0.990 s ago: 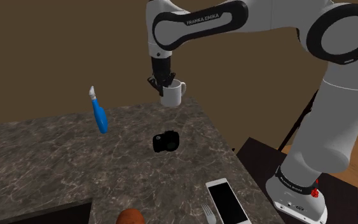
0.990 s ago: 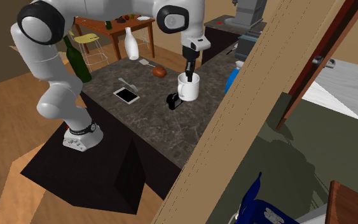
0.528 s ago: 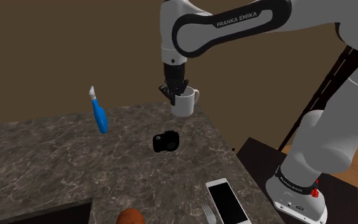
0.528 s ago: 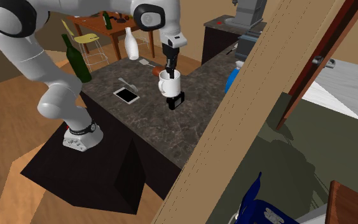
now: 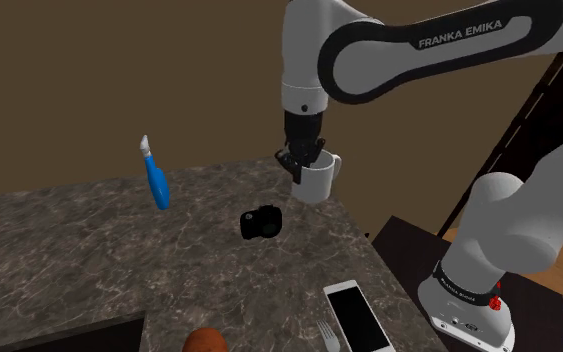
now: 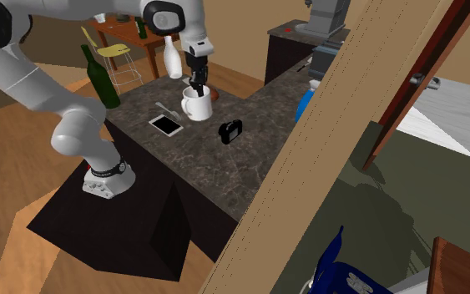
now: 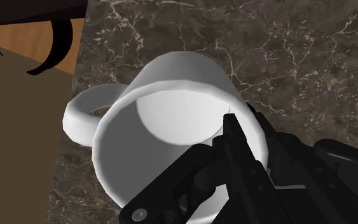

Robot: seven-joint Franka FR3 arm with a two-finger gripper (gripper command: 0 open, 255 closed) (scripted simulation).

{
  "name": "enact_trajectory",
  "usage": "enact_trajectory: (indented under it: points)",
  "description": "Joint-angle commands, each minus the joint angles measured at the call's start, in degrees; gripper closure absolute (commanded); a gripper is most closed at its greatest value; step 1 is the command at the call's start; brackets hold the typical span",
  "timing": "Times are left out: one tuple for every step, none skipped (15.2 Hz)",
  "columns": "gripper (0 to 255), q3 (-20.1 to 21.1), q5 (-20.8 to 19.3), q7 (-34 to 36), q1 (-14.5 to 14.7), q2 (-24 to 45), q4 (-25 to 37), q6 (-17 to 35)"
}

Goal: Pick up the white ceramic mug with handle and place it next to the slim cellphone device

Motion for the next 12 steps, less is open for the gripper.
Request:
enact_trajectory:
  points:
    - [255, 0.95, 1.19, 1.39, 1.13, -3.95, -3.71, -0.13]
    - [255, 1.43, 1.79, 2.07, 1.71, -5.78, -5.07, -0.55]
    - [255, 1.91, 2.41, 2.78, 2.32, -7.59, -6.35, -1.02]
    - [255, 2.42, 3.06, 3.52, 2.96, -9.38, -7.58, -1.54]
    - [255, 2.95, 3.72, 4.29, 3.62, -11.16, -8.74, -2.1]
    - [255, 3.5, 4.41, 5.08, 4.31, -12.91, -9.83, -2.7]
    - [255, 4.07, 5.12, 5.91, 5.02, -14.64, -10.85, -3.34]
    - [255, 4.66, 5.85, 6.77, 5.76, -16.35, -11.8, -4.02]
    - [255, 5.26, 6.59, 7.68, 6.54, -18.02, -12.69, -4.73]
    - [255, 5.9, 7.37, 8.61, 7.32, -19.66, -13.51, -5.47]
    - [255, 6.57, 8.17, 9.57, 8.12, -21.26, -14.26, -6.24]
    - [255, 7.25, 8.98, 10.57, 8.95, -22.82, -14.94, -7.03]
